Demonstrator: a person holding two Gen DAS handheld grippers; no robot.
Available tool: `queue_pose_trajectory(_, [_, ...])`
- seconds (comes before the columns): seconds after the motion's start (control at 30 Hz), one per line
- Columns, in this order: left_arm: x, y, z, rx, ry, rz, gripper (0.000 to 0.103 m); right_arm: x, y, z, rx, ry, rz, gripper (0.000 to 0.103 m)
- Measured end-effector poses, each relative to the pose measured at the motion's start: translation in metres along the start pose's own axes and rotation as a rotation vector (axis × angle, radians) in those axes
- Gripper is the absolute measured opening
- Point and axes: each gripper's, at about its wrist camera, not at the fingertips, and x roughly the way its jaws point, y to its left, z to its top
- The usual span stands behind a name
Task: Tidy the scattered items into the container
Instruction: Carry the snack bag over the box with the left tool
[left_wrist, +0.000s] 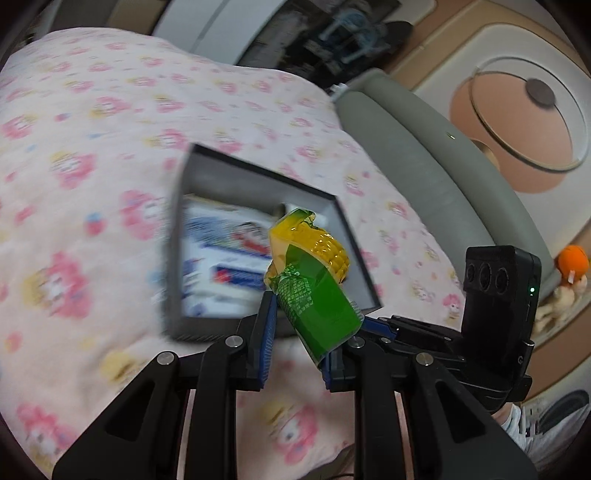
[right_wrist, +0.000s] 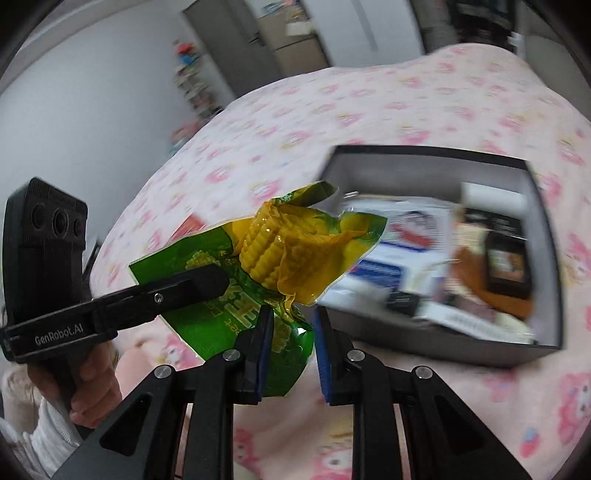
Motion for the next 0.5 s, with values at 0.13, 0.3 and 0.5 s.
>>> queue_pose_trajectory(0.13, [0.046,-0.013,0.013,-0.014,0.055,-0.013,0.019,-0.008,-0.043,0.013,0.069,-0.032,-0.054,0.018])
queue_pose_trajectory(0.3, [0.107,-0.018,0.013,-0.010,0.191,0.092,0.022,0.004,-0.095,0.025,0.146,-0.008,-0.138,0.019])
queue_pose_trajectory(0.5, [0.096,-0.011,0.017,-0.036,0.151,0.152,0.022,-0.009,-0.112,0.026,0.173,-0.046,-0.167,0.019])
